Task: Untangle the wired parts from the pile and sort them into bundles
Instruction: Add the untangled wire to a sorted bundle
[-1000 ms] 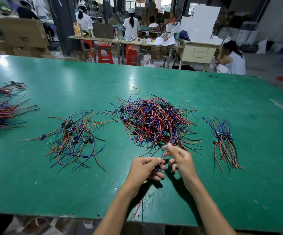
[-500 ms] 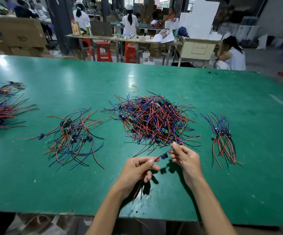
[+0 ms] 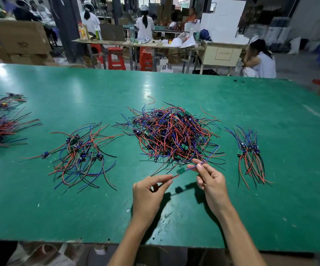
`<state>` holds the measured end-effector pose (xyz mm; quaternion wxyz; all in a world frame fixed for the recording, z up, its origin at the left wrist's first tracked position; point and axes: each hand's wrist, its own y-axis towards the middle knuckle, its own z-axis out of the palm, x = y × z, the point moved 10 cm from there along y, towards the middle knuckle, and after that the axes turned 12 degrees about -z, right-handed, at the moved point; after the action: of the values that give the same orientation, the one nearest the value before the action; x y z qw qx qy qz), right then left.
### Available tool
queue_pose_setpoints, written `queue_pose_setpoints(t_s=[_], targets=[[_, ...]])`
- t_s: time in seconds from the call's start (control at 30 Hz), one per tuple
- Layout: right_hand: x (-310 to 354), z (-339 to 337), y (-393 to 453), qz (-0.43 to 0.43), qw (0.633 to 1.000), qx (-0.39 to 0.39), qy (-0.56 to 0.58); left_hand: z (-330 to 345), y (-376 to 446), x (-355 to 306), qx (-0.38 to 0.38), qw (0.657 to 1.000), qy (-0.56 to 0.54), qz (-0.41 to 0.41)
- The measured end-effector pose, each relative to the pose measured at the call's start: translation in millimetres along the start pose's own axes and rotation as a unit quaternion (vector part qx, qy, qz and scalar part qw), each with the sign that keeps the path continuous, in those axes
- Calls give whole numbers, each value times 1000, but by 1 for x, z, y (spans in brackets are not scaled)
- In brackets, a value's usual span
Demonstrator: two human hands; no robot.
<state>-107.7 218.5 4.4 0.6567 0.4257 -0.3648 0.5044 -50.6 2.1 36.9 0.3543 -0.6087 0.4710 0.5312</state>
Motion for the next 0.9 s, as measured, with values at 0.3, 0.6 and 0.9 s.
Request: queue_pose_setpoints(t_s=[0.3,0.6,0.9], targets=[[4,1,-1,-16,1000,2,-18,-3,0,5,-16,1000,20,0],[8,-3,-4,-10,999,-48,-23,8,-6,-2,-17,981,189,50],[65,-38,34,-106,963,-194,-154,15,-5,4,26,983,179,24]])
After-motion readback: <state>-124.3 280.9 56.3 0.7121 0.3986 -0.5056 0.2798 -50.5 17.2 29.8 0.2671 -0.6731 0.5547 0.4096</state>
